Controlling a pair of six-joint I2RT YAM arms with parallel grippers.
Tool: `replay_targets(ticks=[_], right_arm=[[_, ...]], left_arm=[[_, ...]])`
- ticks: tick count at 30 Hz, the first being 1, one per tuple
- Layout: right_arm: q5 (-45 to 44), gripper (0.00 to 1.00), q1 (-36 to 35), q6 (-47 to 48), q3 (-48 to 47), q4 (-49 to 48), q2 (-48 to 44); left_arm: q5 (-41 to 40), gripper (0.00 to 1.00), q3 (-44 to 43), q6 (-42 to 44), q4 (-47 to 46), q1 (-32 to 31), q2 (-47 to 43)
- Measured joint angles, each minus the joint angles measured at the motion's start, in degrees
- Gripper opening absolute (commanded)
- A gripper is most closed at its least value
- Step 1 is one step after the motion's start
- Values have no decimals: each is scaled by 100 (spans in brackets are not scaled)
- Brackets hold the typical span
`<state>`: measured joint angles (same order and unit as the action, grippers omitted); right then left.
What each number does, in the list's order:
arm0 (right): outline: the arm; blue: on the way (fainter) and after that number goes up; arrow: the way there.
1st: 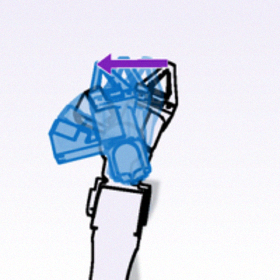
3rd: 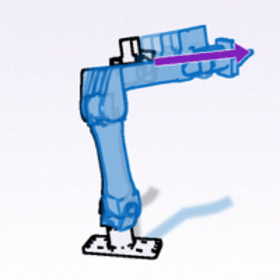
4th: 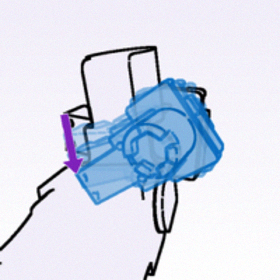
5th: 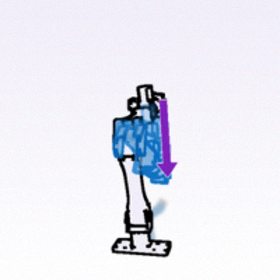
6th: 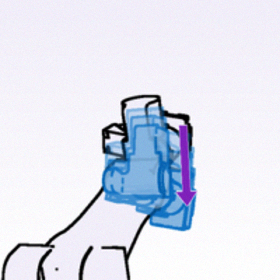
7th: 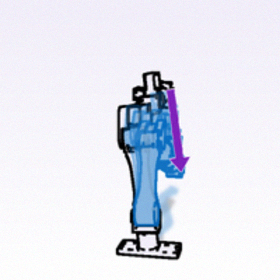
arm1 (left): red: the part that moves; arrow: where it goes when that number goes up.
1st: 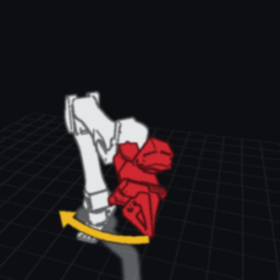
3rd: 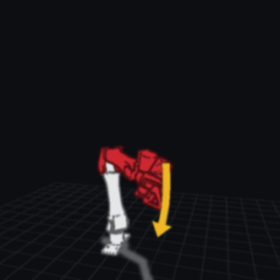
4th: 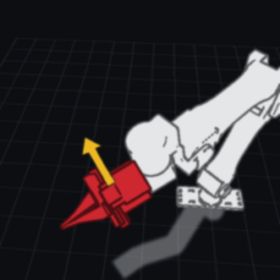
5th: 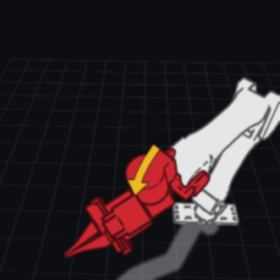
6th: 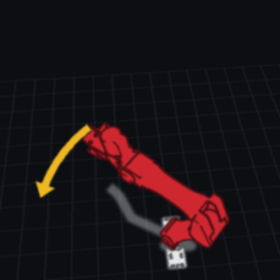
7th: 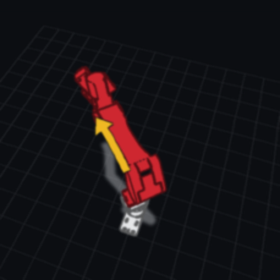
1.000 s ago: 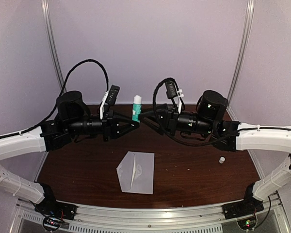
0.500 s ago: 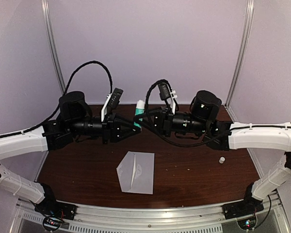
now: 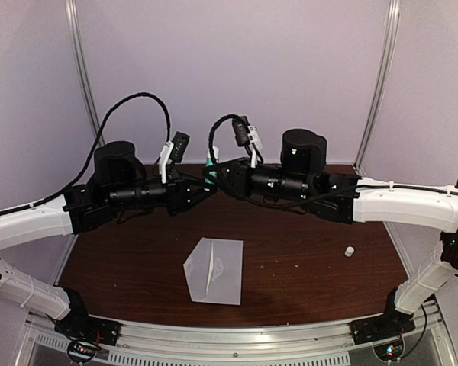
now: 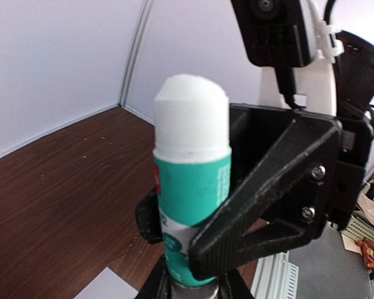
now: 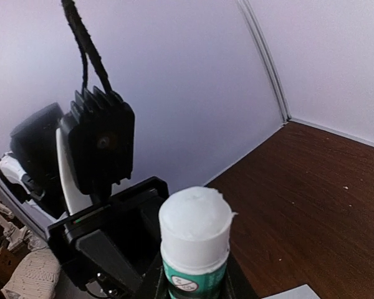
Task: Place the letter into the envelope and seal it
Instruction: Unscrew the solid glue.
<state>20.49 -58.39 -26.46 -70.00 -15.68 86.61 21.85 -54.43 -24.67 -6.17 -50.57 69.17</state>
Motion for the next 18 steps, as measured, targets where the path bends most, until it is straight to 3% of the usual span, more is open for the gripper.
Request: replay_targets(ticks=[5,8,14,18], right_arm=[[-1589,0,-299,0,-1215,1419,702],[-2105,3,-409,-96,-1582,1843,1005],[-2326,38,-466,-236,-1589,1987,1064],[-2229,60,-492,-175,-977,1694,540]], left_arm=[[-1099,0,-70,9,437,2,7],[-1449,0,-70,4,662,2,57],[-1582,0,-70,-11,811,0,114],[-1467,0,-46,-52,706,2,70]])
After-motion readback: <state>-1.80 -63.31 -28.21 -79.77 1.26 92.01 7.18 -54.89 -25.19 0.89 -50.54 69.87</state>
